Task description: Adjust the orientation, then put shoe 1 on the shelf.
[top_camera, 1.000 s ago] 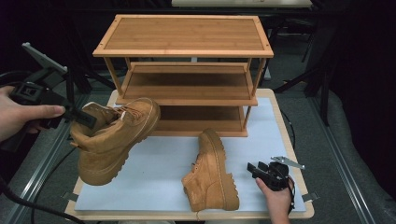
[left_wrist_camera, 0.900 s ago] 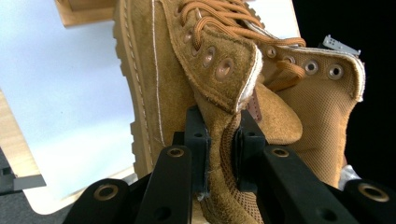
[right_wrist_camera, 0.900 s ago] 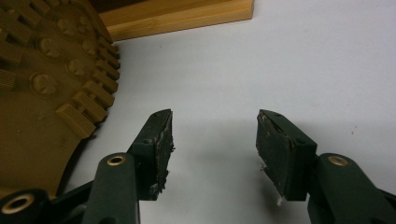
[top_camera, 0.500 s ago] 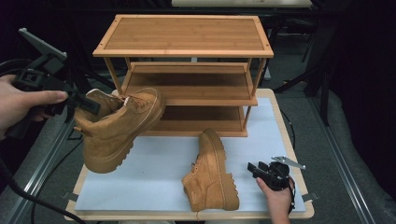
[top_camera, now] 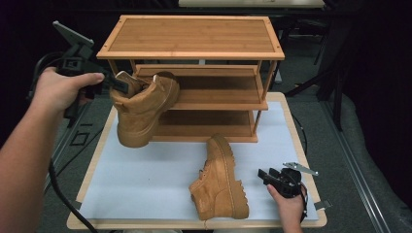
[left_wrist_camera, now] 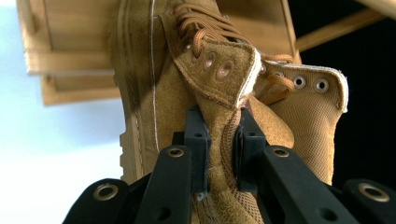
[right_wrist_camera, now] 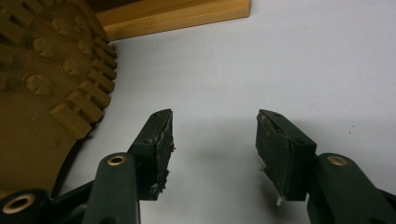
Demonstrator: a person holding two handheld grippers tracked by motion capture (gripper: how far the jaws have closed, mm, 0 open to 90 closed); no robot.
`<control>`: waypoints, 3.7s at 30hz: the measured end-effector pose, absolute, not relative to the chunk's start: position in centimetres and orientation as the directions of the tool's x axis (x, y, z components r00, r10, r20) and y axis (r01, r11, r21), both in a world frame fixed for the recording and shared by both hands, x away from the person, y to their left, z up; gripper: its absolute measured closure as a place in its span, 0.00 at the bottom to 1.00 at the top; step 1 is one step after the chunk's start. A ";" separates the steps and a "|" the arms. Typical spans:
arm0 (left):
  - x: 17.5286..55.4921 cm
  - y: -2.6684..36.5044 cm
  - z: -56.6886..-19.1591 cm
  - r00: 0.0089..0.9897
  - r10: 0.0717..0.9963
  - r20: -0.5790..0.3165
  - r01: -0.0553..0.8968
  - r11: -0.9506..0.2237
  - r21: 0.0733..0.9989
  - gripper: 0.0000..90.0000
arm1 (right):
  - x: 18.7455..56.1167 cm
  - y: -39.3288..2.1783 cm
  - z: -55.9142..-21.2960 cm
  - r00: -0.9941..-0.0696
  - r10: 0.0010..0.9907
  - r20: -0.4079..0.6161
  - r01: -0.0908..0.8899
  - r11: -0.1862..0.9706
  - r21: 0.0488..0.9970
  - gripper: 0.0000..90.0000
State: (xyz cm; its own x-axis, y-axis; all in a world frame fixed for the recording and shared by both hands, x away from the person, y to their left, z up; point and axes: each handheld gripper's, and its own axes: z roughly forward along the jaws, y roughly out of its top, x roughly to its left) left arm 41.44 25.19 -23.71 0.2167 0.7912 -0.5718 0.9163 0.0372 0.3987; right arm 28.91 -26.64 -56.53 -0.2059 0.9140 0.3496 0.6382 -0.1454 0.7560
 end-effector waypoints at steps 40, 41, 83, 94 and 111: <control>42.5 20.2 -27.5 0.232 0.837 -0.496 0.894 0.017 0.448 0.74 | 29.0 -26.5 -56.7 -0.216 0.906 0.365 0.642 -0.150 0.752 0.51; 42.4 20.2 -27.3 0.232 0.841 -0.489 0.890 0.020 0.455 0.74 | 29.0 -26.5 -56.7 -0.216 0.906 0.365 0.642 -0.150 0.752 0.51; 33.5 27.4 -39.9 0.437 0.815 -0.381 0.772 -0.123 0.624 0.70 | 28.4 -24.7 -54.7 -0.309 0.939 0.149 0.615 0.077 0.785 0.56; 32.8 27.5 -45.5 0.406 0.860 -0.309 0.762 -0.132 0.634 0.68 | 28.2 -24.8 -54.2 -0.318 0.935 0.157 0.629 0.084 0.773 0.59; 31.5 27.9 -48.2 0.419 0.846 -0.330 0.775 -0.144 0.616 0.64 | 27.5 -23.8 -51.3 -0.364 0.918 0.160 0.629 0.116 0.769 0.90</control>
